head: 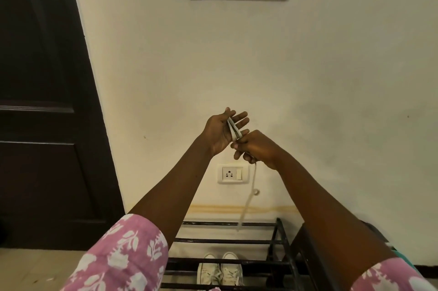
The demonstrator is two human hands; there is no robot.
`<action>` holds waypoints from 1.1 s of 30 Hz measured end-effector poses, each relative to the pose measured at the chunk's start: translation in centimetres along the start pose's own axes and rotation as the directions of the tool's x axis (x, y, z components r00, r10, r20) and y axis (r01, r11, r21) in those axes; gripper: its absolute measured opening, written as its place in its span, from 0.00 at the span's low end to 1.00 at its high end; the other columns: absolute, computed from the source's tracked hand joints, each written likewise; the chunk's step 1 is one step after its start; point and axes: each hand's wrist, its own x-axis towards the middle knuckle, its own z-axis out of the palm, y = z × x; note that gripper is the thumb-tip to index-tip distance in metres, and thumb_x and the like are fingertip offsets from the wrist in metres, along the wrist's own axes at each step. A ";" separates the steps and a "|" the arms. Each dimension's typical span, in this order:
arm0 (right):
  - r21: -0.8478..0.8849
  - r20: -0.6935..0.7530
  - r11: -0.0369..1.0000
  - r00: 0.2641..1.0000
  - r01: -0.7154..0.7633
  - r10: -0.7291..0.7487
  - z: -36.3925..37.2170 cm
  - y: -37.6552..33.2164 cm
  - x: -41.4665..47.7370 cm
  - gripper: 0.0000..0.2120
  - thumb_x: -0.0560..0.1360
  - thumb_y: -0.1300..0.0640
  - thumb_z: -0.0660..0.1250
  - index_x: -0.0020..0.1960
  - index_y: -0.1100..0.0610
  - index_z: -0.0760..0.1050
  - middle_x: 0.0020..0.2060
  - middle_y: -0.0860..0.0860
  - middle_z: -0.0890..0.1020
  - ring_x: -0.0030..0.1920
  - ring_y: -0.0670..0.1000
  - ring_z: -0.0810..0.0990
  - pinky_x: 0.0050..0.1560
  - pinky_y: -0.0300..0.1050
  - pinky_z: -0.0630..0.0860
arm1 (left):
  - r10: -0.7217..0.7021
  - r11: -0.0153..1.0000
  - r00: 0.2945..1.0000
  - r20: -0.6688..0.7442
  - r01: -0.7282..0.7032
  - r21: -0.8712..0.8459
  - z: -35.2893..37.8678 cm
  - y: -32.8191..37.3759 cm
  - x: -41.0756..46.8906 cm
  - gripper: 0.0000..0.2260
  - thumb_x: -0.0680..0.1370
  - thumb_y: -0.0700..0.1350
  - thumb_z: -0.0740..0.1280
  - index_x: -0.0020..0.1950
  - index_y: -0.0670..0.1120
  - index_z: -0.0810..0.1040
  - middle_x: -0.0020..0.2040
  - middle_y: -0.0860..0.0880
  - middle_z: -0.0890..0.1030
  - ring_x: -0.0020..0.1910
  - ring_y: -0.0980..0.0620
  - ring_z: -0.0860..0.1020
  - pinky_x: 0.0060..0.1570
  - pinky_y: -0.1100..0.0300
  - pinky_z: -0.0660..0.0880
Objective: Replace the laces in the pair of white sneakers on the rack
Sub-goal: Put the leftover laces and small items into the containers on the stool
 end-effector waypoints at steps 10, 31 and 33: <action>-0.310 0.036 0.945 0.994 0.105 -0.099 -3.5 -3.8 -0.4 0.04 0.68 0.66 0.71 0.35 0.60 0.82 0.23 0.51 0.74 0.20 0.42 0.65 0.21 0.33 0.60 | -0.382 0.697 0.924 0.007 0.283 0.659 -1.5 -0.5 -0.9 0.26 0.81 0.60 0.47 0.54 0.39 0.72 0.43 0.42 0.80 0.44 0.47 0.81 0.52 0.46 0.73; 0.004 -0.101 0.999 0.994 -0.040 0.040 -1.1 2.8 -0.2 0.06 0.75 0.65 0.64 0.46 0.63 0.80 0.32 0.54 0.79 0.29 0.46 0.71 0.29 0.37 0.67 | -0.154 0.987 0.980 0.130 0.159 -0.028 -0.8 -1.2 -0.1 0.13 0.83 0.47 0.53 0.50 0.40 0.71 0.44 0.41 0.83 0.43 0.46 0.83 0.40 0.49 0.82; 0.007 -0.035 0.997 0.996 -0.081 0.081 -0.9 2.3 -0.5 0.07 0.76 0.66 0.64 0.48 0.68 0.79 0.32 0.55 0.79 0.29 0.47 0.70 0.28 0.36 0.67 | -0.072 0.997 0.994 0.083 0.075 -0.033 -0.8 -1.5 0.1 0.11 0.83 0.46 0.52 0.48 0.42 0.70 0.49 0.40 0.81 0.48 0.45 0.81 0.41 0.49 0.81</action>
